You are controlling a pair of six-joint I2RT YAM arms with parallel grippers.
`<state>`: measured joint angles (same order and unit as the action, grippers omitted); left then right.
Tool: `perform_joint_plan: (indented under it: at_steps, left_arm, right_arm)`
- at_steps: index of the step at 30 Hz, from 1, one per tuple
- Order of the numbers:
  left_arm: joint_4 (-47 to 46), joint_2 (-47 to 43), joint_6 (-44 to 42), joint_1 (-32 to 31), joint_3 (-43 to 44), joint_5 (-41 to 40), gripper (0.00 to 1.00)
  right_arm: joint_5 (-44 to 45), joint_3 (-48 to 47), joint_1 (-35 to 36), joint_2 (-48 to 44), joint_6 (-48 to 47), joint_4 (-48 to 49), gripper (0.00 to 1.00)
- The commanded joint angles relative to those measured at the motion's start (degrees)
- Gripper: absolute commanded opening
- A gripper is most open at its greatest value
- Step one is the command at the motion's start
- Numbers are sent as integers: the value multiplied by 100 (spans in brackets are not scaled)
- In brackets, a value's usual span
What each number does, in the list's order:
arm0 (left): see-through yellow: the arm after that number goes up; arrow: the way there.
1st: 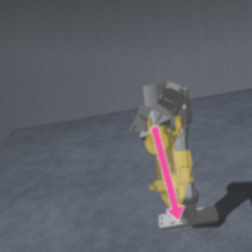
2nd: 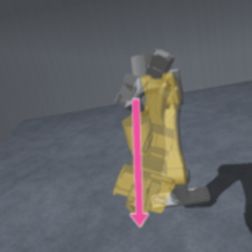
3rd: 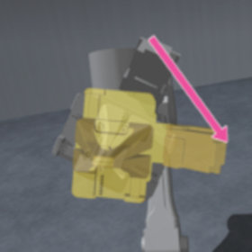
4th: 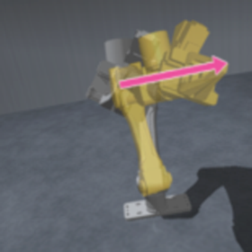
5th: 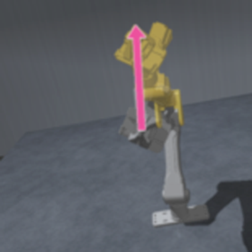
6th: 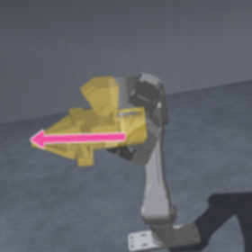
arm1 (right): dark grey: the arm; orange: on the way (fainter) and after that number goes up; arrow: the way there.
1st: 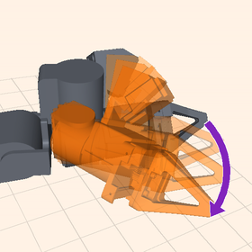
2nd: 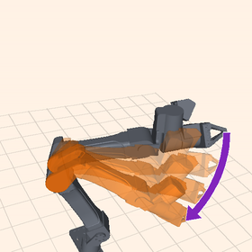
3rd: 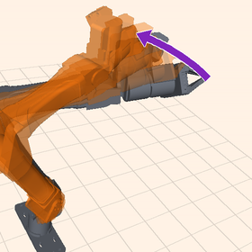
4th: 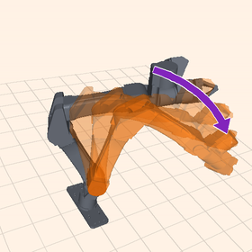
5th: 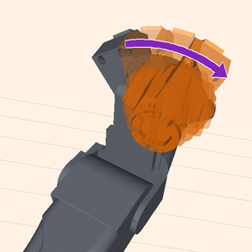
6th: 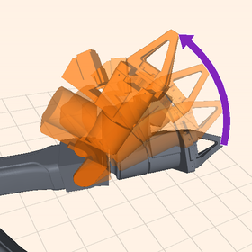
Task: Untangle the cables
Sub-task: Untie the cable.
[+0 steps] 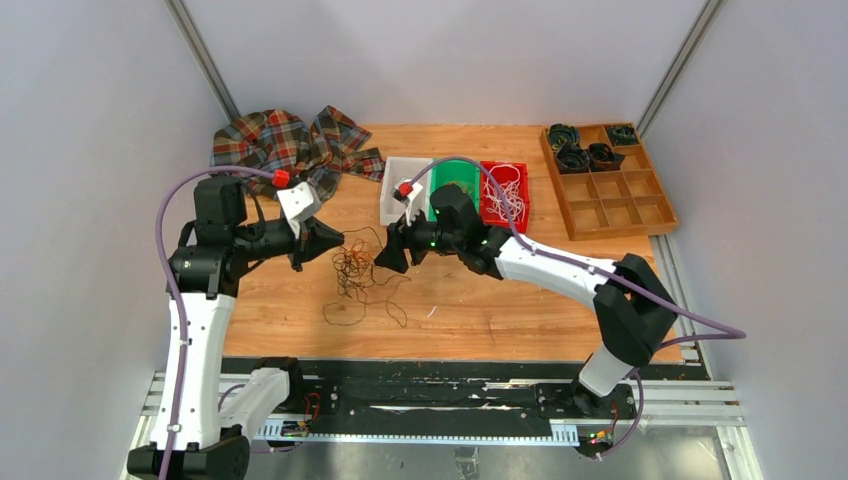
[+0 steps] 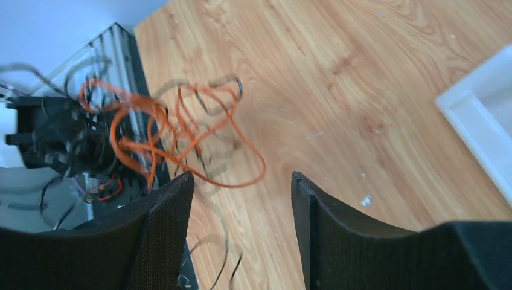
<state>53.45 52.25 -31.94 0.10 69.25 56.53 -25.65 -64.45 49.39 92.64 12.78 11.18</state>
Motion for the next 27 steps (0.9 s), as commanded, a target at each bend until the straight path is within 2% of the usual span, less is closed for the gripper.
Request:
perform_joint_plan:
  at_steps: [1, 6, 9, 13, 18, 20, 27]
  left_arm:
    - [39, -51, -191, -54, -153, 606, 1]
    - [33, -82, -270, -54, -193, 657, 1]
    - [30, -83, -303, -63, -169, 681, 1]
    - [39, -75, -296, -63, -87, 702, 1]
    - [34, -104, -202, -71, 11, 783, 1]
    - [34, -124, -162, -72, 52, 828, 1]
    - [26, -167, 137, -71, 153, 1148, 1]
  right_arm:
    - [-815, -373, 52, 201, 475, 537, 60]
    - [-1478, -43, 59, 206, 996, 1303, 58]
    - [-1806, 112, 208, 97, 1001, 1470, 59]
    - [-1691, 98, 546, 28, 590, 1032, 60]
    - [-1093, -135, 722, 151, 435, 713, 59]
    - [-770, -167, 783, 139, 428, 717, 55]
    - [570, 160, 858, 17, 765, 1235, 26]
